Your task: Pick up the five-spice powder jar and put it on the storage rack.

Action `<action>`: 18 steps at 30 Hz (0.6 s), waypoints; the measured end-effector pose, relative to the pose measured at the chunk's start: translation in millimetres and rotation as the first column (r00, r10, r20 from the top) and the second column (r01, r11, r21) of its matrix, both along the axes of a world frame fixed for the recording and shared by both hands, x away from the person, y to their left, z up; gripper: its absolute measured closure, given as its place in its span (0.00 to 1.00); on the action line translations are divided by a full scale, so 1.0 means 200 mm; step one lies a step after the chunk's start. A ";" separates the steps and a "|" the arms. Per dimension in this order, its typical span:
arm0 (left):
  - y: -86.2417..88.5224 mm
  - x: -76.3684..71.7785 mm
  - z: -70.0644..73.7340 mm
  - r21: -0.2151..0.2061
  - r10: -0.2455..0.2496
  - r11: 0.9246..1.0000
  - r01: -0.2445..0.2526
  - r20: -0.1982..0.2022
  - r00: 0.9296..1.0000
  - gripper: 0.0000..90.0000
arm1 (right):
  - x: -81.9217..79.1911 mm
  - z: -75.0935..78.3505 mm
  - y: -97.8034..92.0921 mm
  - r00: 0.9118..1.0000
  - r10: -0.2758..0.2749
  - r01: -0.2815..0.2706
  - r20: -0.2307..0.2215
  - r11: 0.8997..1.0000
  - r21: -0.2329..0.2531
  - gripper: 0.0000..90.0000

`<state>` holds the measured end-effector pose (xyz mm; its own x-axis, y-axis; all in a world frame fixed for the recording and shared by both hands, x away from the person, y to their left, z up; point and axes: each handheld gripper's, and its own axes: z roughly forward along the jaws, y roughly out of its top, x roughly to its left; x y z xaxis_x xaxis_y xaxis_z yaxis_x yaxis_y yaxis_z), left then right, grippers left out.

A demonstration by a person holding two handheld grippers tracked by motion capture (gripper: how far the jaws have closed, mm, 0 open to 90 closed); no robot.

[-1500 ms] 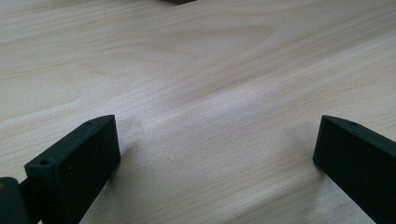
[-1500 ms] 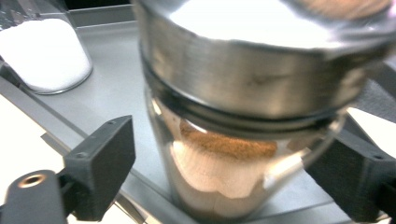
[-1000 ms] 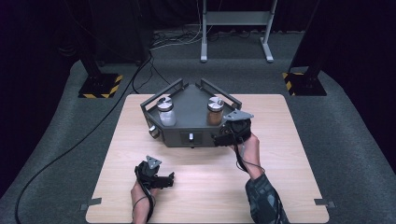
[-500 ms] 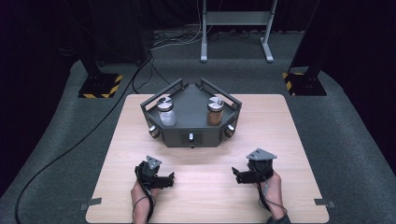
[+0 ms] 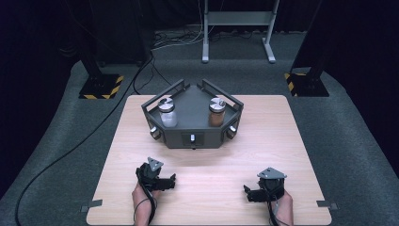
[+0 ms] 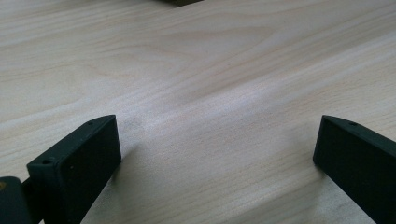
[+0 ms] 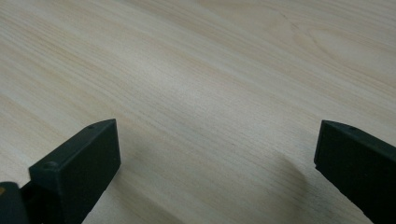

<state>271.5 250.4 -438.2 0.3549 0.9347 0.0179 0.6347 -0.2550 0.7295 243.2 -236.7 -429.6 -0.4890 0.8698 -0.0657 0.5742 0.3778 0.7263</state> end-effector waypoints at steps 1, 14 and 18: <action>0.00 0.00 0.00 0.000 0.000 1.000 0.000 0.000 1.000 0.01 | 0.00 0.00 0.00 1.000 0.002 -0.002 0.000 1.000 0.002 0.00; 0.00 0.00 0.00 0.000 -0.006 1.000 0.006 0.002 1.000 0.01 | 0.01 -0.02 -0.02 1.000 0.005 -0.005 -0.010 1.000 0.025 0.00; 0.00 0.00 0.00 -0.003 -0.007 1.000 0.007 -0.001 1.000 0.01 | 0.02 -0.02 -0.02 1.000 0.002 -0.001 -0.017 1.000 0.031 0.00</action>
<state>271.8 251.1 -438.5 0.3612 0.9324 0.0150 0.6335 -0.2572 0.7298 246.9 -241.6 -433.5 -0.4911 0.8706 -0.0300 0.5860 0.3557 0.7281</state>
